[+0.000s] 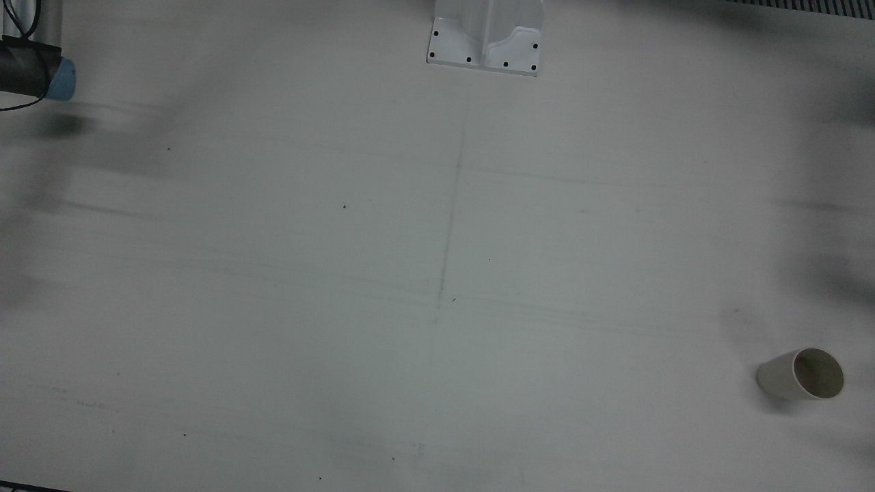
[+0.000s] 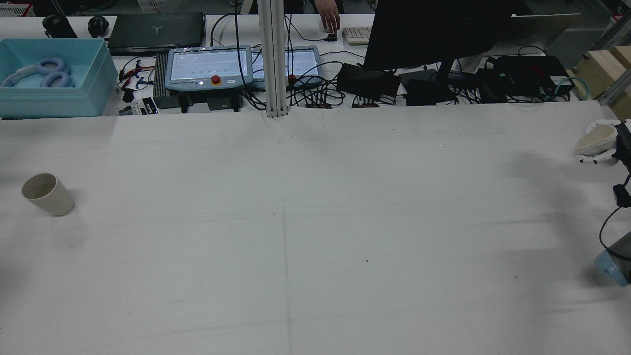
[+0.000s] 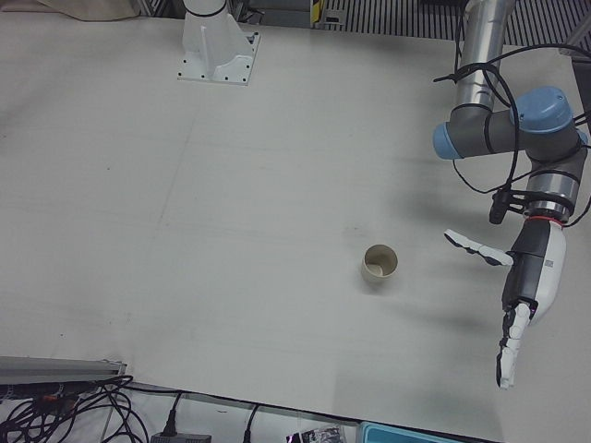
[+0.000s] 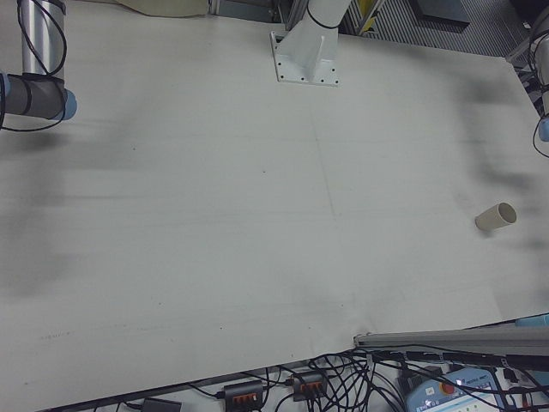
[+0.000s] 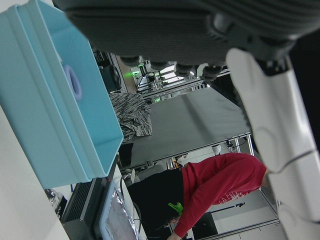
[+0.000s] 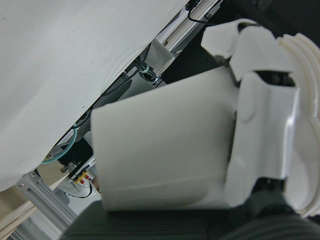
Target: Pour water
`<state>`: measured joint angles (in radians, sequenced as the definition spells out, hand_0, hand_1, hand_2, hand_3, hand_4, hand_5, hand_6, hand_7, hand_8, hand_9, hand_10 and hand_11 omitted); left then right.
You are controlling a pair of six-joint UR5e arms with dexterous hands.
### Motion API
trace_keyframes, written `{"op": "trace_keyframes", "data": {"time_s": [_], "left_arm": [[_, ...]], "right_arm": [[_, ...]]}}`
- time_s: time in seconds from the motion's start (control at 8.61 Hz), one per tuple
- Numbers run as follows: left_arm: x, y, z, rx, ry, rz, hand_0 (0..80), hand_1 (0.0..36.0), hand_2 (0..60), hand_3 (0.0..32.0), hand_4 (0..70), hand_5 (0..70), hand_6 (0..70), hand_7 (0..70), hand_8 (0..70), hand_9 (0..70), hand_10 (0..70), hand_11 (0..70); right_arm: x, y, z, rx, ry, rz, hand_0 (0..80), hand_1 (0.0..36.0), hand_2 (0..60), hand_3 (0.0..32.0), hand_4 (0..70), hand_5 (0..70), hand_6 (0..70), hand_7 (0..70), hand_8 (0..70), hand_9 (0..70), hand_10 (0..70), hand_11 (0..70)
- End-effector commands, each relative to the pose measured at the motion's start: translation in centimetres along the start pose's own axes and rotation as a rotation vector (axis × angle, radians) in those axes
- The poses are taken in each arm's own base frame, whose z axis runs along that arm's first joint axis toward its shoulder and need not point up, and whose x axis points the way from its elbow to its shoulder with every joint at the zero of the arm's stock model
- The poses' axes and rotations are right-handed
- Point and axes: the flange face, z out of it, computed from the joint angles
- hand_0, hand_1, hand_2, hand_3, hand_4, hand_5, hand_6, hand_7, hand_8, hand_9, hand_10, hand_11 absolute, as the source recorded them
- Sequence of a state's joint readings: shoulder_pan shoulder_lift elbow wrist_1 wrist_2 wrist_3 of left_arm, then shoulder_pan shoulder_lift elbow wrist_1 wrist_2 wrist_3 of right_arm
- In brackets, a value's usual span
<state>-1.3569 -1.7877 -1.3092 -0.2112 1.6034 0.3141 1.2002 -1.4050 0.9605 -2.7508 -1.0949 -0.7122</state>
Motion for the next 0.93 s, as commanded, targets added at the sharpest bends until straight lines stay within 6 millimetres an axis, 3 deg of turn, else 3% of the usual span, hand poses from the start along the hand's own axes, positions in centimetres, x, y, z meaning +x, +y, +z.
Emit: {"op": "trace_keyframes", "data": {"time_s": [0.0, 0.12, 0.23, 0.35, 0.81], "left_arm": [[0.9, 2.1, 1.5, -0.005, 0.003, -0.001, 53.3, 7.4, 0.0, 1.8, 7.5, 0.0, 0.0, 4.7, 0.0, 0.0, 0.0, 0.0], [0.8, 2.0, 1.4, -0.003, 0.002, -0.001, 52.9, 7.4, 0.0, 2.2, 7.0, 0.0, 0.0, 4.7, 0.0, 0.0, 0.0, 0.0], [0.7, 2.0, 1.4, -0.004, 0.001, -0.001, 52.7, 7.1, 0.0, 2.4, 6.7, 0.0, 0.0, 4.7, 0.0, 0.0, 0.0, 0.0], [0.9, 2.1, 1.4, -0.006, 0.003, -0.001, 52.4, 6.9, 0.0, 2.6, 6.2, 0.0, 0.0, 4.7, 0.0, 0.0, 0.0, 0.0], [0.8, 1.9, 1.3, -0.001, 0.000, -0.001, 52.5, 6.8, 0.0, 5.2, 5.3, 0.0, 0.0, 4.5, 0.0, 0.0, 0.0, 0.0]], "right_arm": [[0.3, -0.1, -0.1, 0.027, -0.012, -0.068, 46.4, 0.0, 0.0, 0.0, 16.6, 10.0, 11.0, 7.4, 13.7, 11.4, 3.0, 4.4], [0.8, -0.2, -0.1, 0.027, -0.001, -0.074, 37.0, 0.0, 0.0, 0.0, 1.2, 0.0, 0.3, 0.0, 0.1, 0.0, 0.0, 0.0], [1.1, 0.5, 0.1, 0.019, 0.002, -0.092, 27.5, 0.0, 0.0, 0.0, 0.0, 0.0, 0.0, 0.0, 0.0, 0.0, 0.0, 0.0], [1.3, 0.7, 0.1, 0.015, 0.005, -0.095, 27.5, 0.0, 0.0, 0.0, 0.0, 0.0, 0.0, 0.0, 0.0, 0.0, 0.0, 0.0], [1.0, -0.5, -0.6, 0.029, 0.007, -0.076, 21.8, 0.0, 0.0, 10.2, 0.0, 0.0, 0.0, 0.0, 0.0, 0.0, 0.0, 0.0]]}}
